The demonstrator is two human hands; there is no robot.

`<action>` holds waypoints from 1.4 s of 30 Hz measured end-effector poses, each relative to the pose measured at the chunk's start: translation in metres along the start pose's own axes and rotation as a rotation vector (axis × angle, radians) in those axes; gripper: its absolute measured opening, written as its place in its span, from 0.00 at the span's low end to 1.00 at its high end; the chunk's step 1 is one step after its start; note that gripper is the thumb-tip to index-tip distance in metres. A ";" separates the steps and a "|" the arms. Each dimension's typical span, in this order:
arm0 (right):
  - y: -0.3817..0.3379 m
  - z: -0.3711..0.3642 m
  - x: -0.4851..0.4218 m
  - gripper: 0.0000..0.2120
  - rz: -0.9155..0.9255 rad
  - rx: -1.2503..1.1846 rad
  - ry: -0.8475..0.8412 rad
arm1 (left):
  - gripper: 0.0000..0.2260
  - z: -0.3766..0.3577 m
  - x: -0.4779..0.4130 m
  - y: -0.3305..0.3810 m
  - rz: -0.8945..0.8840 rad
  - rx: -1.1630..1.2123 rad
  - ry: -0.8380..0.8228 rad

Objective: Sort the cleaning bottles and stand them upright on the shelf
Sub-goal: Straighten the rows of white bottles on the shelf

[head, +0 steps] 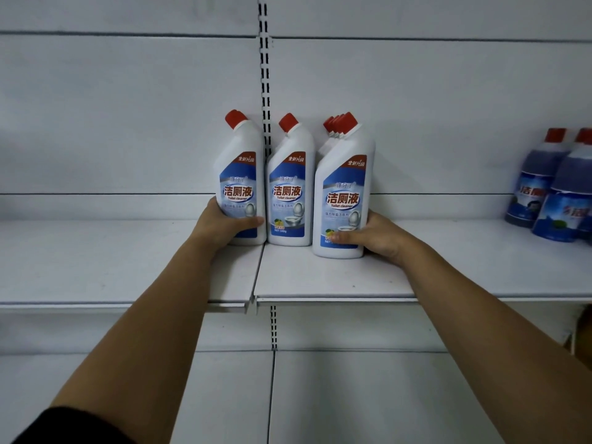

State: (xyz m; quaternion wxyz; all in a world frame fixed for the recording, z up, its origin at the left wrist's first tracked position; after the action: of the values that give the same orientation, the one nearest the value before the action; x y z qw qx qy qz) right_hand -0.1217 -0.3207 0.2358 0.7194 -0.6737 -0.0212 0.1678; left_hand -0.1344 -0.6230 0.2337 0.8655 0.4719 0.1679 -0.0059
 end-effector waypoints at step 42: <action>-0.008 -0.071 0.082 0.08 0.149 0.825 0.239 | 0.23 0.018 0.118 0.016 -0.095 -0.952 -0.157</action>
State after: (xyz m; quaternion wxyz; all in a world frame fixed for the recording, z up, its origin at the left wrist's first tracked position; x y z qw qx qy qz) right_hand -0.0246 -0.3671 0.2208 0.9117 -0.3440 0.1797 0.1347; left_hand -0.0152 -0.6116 0.2207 0.9941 0.0135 0.1076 -0.0035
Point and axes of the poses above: each hand's wrist, its own x-axis away from the middle knuckle, its own z-axis out of the back of the hand, y = z × x, the point moved 2 cm from there along -x, towards the middle knuckle, and after that the axes turned 15 degrees about -x, right-handed, at the moved point
